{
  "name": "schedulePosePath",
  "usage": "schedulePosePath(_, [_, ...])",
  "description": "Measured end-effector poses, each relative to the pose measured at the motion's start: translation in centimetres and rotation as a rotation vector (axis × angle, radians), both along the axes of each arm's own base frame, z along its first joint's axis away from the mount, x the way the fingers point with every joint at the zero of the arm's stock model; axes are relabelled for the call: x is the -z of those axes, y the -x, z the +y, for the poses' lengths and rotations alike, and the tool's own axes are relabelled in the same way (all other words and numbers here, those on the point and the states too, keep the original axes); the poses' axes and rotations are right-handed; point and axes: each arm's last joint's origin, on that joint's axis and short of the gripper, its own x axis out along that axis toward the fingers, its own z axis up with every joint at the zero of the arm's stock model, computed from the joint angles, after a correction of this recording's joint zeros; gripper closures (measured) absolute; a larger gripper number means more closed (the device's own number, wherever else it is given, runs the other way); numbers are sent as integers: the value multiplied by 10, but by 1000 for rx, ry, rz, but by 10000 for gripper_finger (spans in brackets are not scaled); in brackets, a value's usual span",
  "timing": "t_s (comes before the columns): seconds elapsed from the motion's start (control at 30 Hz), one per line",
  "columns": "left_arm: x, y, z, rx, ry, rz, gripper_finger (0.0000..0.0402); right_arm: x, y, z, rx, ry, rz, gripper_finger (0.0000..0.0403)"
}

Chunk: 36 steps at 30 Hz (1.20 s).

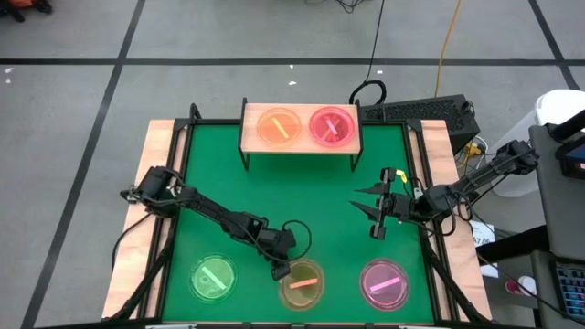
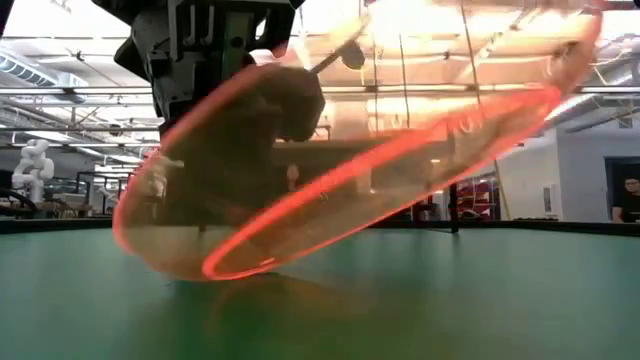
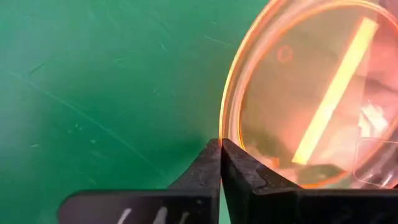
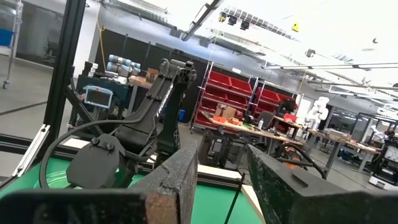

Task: Place and stack plates onto a shelf
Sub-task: Stack the orange plate on top of the orange plate on the shelf

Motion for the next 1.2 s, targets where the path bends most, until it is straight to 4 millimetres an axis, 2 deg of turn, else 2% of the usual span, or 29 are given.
schedulePosePath(0.2, [-5, -4, 8, -24, 7, -26, 398, 0, 0, 0, 0, 0, 0, 282])
schedulePosePath(0.33, [-27, -3, 23, -47, -4, -76, 399, 0, 0, 0, 0, 0, 1, 282])
schedulePosePath(0.43, [-52, 3, 42, -85, -64, -105, 400, 0, 0, 0, 0, 0, 1, 282])
schedulePosePath(0.57, [-93, 19, 78, -172, -139, -157, 400, 0, 0, 0, 0, 1, 1, 282])
schedulePosePath(0.73, [-143, 50, 131, -303, -245, -245, 401, 0, 0, 0, 1, 1, 1, 282])
schedulePosePath(0.87, [-173, 76, 179, -466, -325, -322, 401, 0, 0, 0, 2, 4, 1, 282])
schedulePosePath(1.03, [-189, 104, 238, -681, -370, -372, 401, 0, 0, 0, 2, 4, 1, 282])
schedulePosePath(1.2, [-185, 128, 292, -806, -255, -368, 401, 0, 0, 0, 3, 7, 1, 282])
